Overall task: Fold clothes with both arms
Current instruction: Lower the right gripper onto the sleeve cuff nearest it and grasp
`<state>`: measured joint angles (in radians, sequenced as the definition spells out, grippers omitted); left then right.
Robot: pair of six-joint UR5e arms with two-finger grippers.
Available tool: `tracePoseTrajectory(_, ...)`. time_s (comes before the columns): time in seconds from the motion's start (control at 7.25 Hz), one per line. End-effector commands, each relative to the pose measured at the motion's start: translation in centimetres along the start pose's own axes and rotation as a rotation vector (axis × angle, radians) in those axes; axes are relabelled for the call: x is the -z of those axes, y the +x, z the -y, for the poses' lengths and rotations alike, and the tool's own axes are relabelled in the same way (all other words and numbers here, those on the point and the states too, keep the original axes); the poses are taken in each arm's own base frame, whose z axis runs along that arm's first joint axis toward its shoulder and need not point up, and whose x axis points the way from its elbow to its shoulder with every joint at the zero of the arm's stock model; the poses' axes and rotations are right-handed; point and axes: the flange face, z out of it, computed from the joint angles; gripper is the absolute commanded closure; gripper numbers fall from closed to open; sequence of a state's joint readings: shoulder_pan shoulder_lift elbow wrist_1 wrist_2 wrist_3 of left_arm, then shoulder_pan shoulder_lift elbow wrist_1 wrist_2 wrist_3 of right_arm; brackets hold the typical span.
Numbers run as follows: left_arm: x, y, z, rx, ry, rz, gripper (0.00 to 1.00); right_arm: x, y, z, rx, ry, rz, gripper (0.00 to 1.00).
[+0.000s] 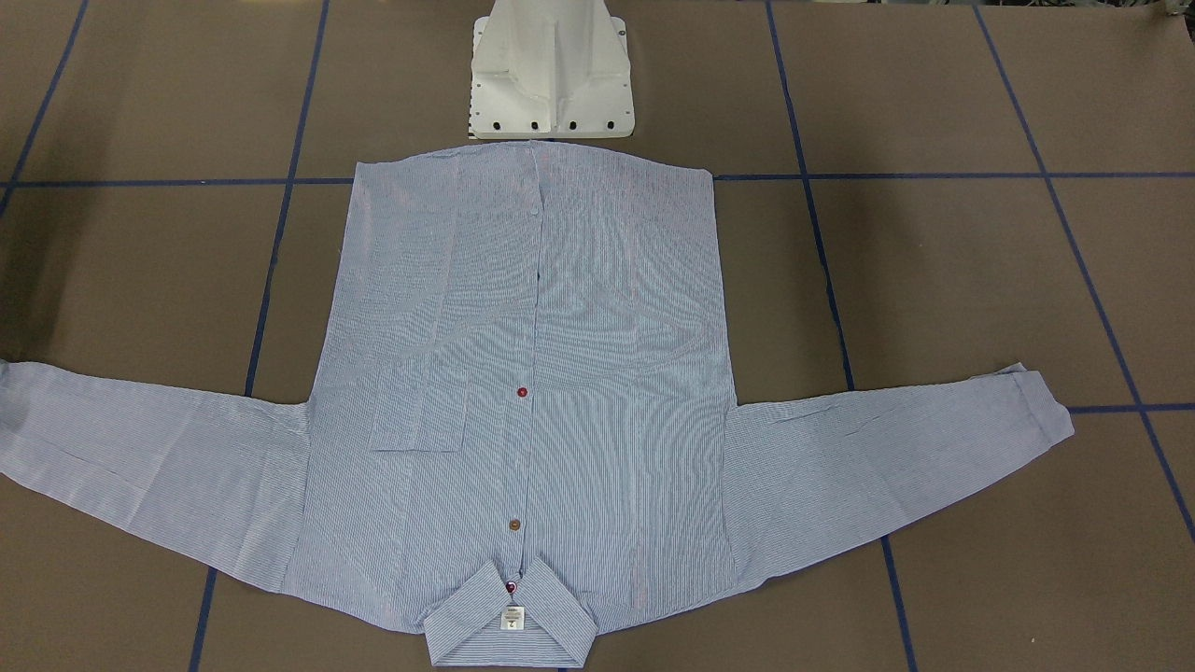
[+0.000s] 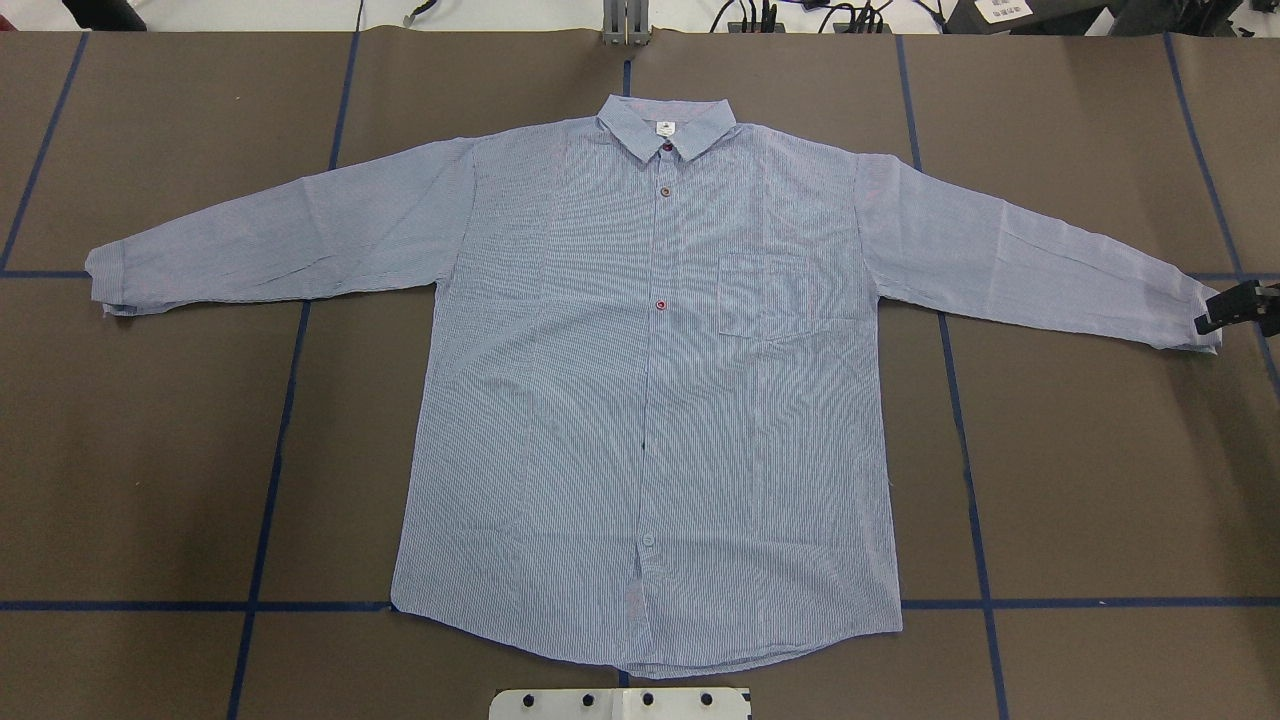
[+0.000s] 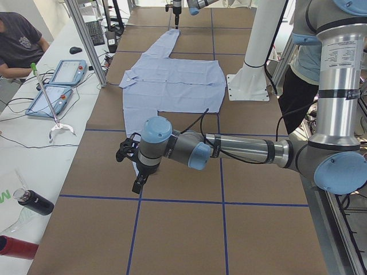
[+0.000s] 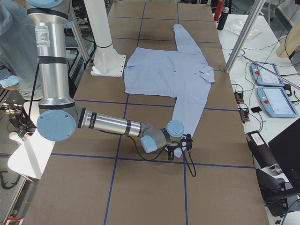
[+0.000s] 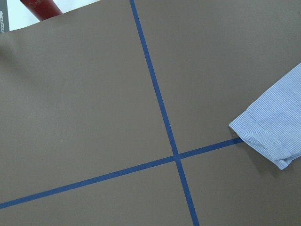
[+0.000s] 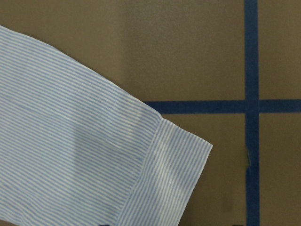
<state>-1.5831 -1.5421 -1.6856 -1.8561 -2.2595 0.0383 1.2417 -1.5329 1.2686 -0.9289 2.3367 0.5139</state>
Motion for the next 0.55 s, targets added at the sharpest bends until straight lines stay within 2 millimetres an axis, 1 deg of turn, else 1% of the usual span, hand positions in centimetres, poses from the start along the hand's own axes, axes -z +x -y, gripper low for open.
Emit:
tracePoseTrajectory(0.0, 0.01, 0.0, 0.12, 0.0, 0.0, 0.0, 0.0, -0.91, -0.51, -0.3, 0.009, -0.019, -0.003, 0.24)
tracePoseTrajectory(0.14, -0.03, -0.04, 0.24, 0.0, 0.0, 0.0, 0.0, -1.16, -0.43, -0.4, 0.007, -0.024, -0.004, 0.24)
tracePoseTrajectory(0.28, 0.0, -0.01, 0.33, 0.001, 0.001, 0.0, 0.0, -1.16, -0.44, -0.41, 0.007, -0.025, -0.003, 0.28)
tracePoseTrajectory(0.41, 0.12, 0.08, 0.39, -0.001, 0.003, 0.0, 0.0, -1.13, -0.52, -0.33, 0.008, -0.024, -0.002, 0.42)
